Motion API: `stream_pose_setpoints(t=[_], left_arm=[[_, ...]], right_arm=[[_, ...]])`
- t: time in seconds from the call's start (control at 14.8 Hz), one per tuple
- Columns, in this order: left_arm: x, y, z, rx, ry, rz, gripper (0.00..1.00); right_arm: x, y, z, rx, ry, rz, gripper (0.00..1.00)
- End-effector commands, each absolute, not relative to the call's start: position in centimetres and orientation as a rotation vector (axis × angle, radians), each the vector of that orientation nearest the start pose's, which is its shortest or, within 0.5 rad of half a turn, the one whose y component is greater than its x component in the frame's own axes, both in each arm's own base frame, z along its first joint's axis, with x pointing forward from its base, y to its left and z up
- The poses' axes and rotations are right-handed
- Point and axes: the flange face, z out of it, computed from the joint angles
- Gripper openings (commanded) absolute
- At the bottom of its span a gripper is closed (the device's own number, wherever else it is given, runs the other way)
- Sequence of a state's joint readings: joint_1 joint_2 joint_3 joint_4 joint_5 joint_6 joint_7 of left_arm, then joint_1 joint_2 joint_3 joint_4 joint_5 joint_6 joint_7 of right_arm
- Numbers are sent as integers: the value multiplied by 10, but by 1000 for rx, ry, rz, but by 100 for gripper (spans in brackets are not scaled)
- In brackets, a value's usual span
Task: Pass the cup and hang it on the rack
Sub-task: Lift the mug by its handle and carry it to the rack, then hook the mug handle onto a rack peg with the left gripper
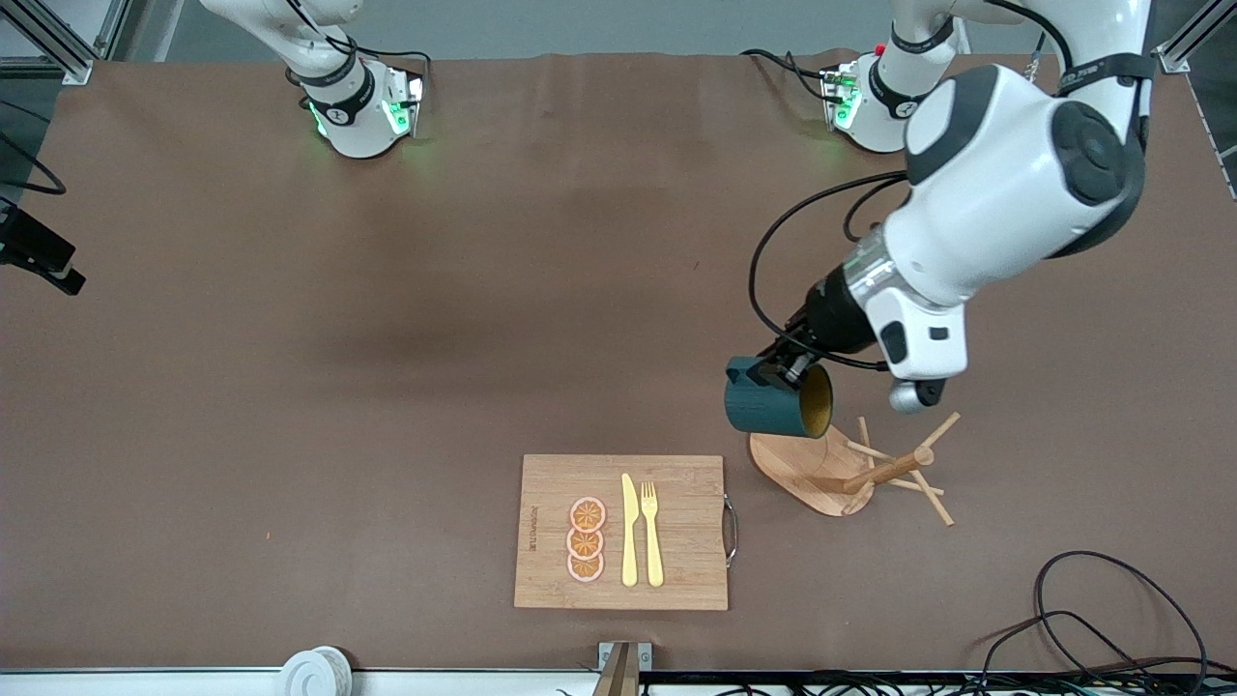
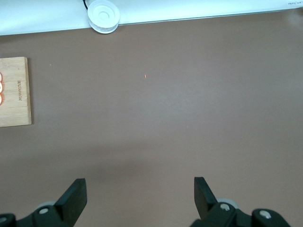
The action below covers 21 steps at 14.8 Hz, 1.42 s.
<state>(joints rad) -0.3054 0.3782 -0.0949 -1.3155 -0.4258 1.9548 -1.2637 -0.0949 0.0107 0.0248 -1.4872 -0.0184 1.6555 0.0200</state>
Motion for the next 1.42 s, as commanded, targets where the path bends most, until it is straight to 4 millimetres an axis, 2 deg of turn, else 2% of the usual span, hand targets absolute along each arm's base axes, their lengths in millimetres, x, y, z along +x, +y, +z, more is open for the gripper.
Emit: stream_pose_setpoints(t=[0.0, 0.14, 0.27, 0.41, 0.61, 0.81, 1.22, 1.35], left_arm=[[649, -257, 555, -3256, -1792, 495, 0], [664, -238, 540, -3251, -1904, 669, 0], [678, -217, 519, -3195, -2049, 920, 0], [688, -200, 498, -3161, -2085, 1055, 0], [702, -168, 469, -3025, -2228, 1347, 0], [708, -160, 439, -2968, -2241, 1407, 0], [712, -151, 418, -2895, -2271, 1456, 1], [715, -141, 409, -2865, -2299, 1457, 1]], right_arm=[[565, -45, 670, -3150, 157, -246, 100], [565, -45, 670, -3150, 157, -246, 100], [565, -46, 670, -3151, 157, -249, 100], [565, -46, 670, -3151, 157, -249, 100], [565, -46, 670, -3151, 157, -249, 100], [565, -47, 670, -3151, 162, -249, 100], [564, -48, 673, -3151, 162, -256, 100], [565, -49, 672, -3151, 165, -254, 100]])
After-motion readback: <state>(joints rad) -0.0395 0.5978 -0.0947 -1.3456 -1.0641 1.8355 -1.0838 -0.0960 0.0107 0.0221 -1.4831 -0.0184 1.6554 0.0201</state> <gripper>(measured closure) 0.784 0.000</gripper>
